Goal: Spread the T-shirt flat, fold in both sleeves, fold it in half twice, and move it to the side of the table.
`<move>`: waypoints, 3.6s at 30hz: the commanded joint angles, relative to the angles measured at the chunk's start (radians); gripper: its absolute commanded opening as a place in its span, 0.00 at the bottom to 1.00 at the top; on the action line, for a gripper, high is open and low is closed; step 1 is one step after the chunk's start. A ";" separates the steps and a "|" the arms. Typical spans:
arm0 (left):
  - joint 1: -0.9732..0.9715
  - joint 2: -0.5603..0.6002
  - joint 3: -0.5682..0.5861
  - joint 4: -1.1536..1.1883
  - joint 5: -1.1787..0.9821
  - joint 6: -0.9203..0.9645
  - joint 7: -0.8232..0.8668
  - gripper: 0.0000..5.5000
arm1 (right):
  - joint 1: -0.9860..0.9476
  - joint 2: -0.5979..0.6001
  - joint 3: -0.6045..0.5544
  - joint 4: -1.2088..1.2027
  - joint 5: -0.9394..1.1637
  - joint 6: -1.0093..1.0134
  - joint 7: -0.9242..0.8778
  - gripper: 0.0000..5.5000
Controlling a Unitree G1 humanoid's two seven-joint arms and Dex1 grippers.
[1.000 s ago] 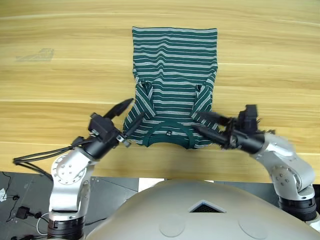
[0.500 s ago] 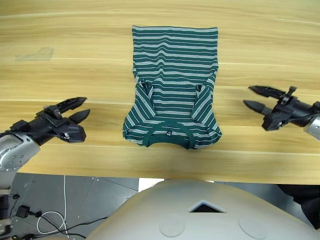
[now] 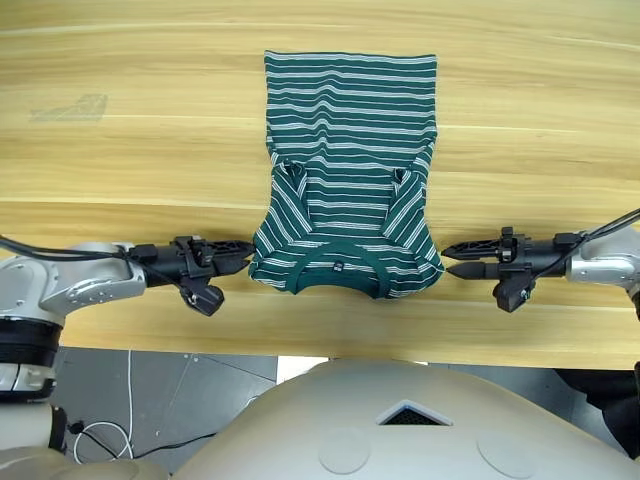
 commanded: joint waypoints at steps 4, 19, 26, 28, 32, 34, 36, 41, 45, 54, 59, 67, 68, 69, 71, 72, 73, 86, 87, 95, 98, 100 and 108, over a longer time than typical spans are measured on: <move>-0.091 -0.014 -0.096 0.094 0.102 0.013 0.070 0.38 | 0.007 0.021 0.049 -0.011 0.004 0.045 -0.017 0.42; -0.106 0.016 -0.219 0.152 0.194 0.056 0.227 0.00 | 0.021 0.019 0.068 -0.006 0.014 0.096 -0.060 0.00; -0.086 0.043 -0.236 0.131 0.180 0.069 0.258 0.00 | 0.060 -0.021 0.186 -0.053 0.406 0.351 0.223 0.00; -0.070 0.058 -0.230 0.101 0.154 0.067 0.245 0.00 | 0.091 -0.076 0.226 -0.177 0.629 0.542 0.426 0.00; 0.045 0.112 -0.239 -0.033 -0.177 0.113 0.080 0.00 | 0.119 -0.172 0.200 -0.440 0.958 0.915 0.675 0.00; 0.128 0.180 -0.246 -0.175 -0.370 0.204 -0.032 0.00 | 0.141 -0.214 0.162 -0.553 1.079 1.064 0.740 0.00; 0.281 0.308 -0.245 -0.353 -0.675 0.409 -0.173 0.00 | 0.190 -0.266 0.114 -0.650 1.181 1.188 0.784 0.00; 0.483 0.799 -0.318 -0.637 -1.319 0.664 -0.238 0.00 | 0.339 -0.322 0.015 -0.780 1.273 1.327 0.777 0.00; 0.413 0.983 -0.431 -0.576 -1.535 0.565 -0.207 0.00 | 0.391 -0.320 -0.053 -0.861 1.291 1.376 0.757 0.00; 0.285 1.143 -0.712 -0.481 -1.792 0.324 -0.246 0.00 | 0.334 -0.289 -0.295 -1.044 1.468 1.586 0.737 0.00; 0.181 1.031 -0.541 -0.436 -1.842 0.523 -0.360 0.00 | 0.008 -0.107 -0.171 -0.890 1.197 1.575 0.639 0.00; -0.535 0.156 -0.419 0.140 -1.315 1.102 -0.478 0.00 | -0.456 0.321 0.050 -0.074 0.671 1.257 0.391 0.00; -0.577 0.090 -0.414 0.219 -1.274 1.103 -0.469 0.00 | -0.496 0.348 0.056 0.018 0.640 1.219 0.360 0.00; -0.617 0.024 -0.398 0.303 -1.242 1.108 -0.447 0.00 | -0.544 0.373 0.062 0.121 0.599 1.194 0.309 0.00; -0.686 -0.084 -0.363 0.471 -1.175 1.115 -0.400 0.00 | -0.626 0.416 0.064 0.307 0.537 1.151 0.218 0.00; -0.710 -0.127 -0.350 0.545 -1.148 1.112 -0.385 0.00 | -0.653 0.432 0.061 0.375 0.516 1.135 0.179 0.00; -0.723 -0.162 -0.338 0.602 -1.125 1.106 -0.375 0.00 | -0.670 0.448 0.057 0.428 0.504 1.122 0.156 0.00; -0.736 -0.415 -0.121 0.852 -0.962 0.993 -0.352 0.26 | -0.664 0.524 -0.038 0.611 0.468 0.985 0.047 0.27; -0.750 -0.431 -0.092 0.866 -0.959 0.981 -0.304 0.29 | -0.666 0.524 -0.050 0.611 0.467 0.976 0.019 0.27; -0.789 -0.477 0.152 0.964 -0.984 0.919 0.031 0.53 | -0.642 0.510 -0.076 0.588 0.412 0.873 -0.156 0.27; -0.758 -0.503 0.189 0.967 -0.983 0.902 0.022 0.61 | -0.637 0.525 -0.024 0.586 0.353 0.840 -0.139 0.27; -0.737 -0.511 0.212 0.963 -0.983 0.890 0.020 0.67 | -0.645 0.544 0.008 0.593 0.319 0.832 -0.115 0.27; -0.624 -0.555 0.324 0.716 -1.060 0.798 -0.044 0.76 | -0.758 0.640 0.233 0.753 0.026 1.027 -0.281 0.27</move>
